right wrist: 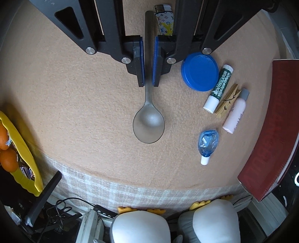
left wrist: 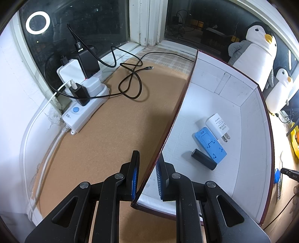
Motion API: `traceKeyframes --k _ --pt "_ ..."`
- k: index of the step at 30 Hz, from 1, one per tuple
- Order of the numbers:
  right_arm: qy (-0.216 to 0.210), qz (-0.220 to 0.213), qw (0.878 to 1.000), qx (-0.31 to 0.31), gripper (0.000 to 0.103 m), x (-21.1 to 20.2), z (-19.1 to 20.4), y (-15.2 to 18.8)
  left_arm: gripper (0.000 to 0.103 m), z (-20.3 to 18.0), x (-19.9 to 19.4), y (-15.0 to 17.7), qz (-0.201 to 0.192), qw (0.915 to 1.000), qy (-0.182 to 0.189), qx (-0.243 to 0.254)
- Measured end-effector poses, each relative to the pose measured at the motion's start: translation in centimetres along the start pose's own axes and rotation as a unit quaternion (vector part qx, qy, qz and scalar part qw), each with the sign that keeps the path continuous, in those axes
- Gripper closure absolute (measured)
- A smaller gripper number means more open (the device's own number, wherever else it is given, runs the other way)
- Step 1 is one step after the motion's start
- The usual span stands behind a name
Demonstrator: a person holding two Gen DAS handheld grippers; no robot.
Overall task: Organize rigid objects
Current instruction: 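Carry the metal spoon over the box with the right gripper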
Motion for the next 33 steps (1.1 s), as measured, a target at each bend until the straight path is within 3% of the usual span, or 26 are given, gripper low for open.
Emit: traceKeyframes --k 6,13,21,33 --pt "0.003 -0.017 1.000 0.007 0.096 -1.9 -0.6 -1.3 0.087 0.0 0.0 0.0 0.000 1.0000 0.001 -0.001" --pt "-0.024 -0.053 0.998 -0.015 0.096 -5.8 3.1 -4.6 0.087 0.1 0.0 0.0 -0.001 1.0000 0.003 -0.002" --pt "-0.090 -0.093 0.989 -0.072 0.096 -10.0 13.5 -8.9 0.087 0.0 0.7 -0.3 -0.001 0.9999 0.011 -0.003" --pt "-0.194 -0.085 0.972 -0.104 0.096 -10.8 30.3 -13.0 0.088 -0.4 1.6 -0.5 -0.006 0.9996 0.028 -0.007"
Point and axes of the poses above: each gripper's, at about its wrist camera, not at the fingertips, and x roughly the way its jaws point, z to its left, y to its underside, the point moved 9 cm from there along x, roughly the way its jaws point, and after that the axes turned 15 degrees about -z, right-handed, at the moved point
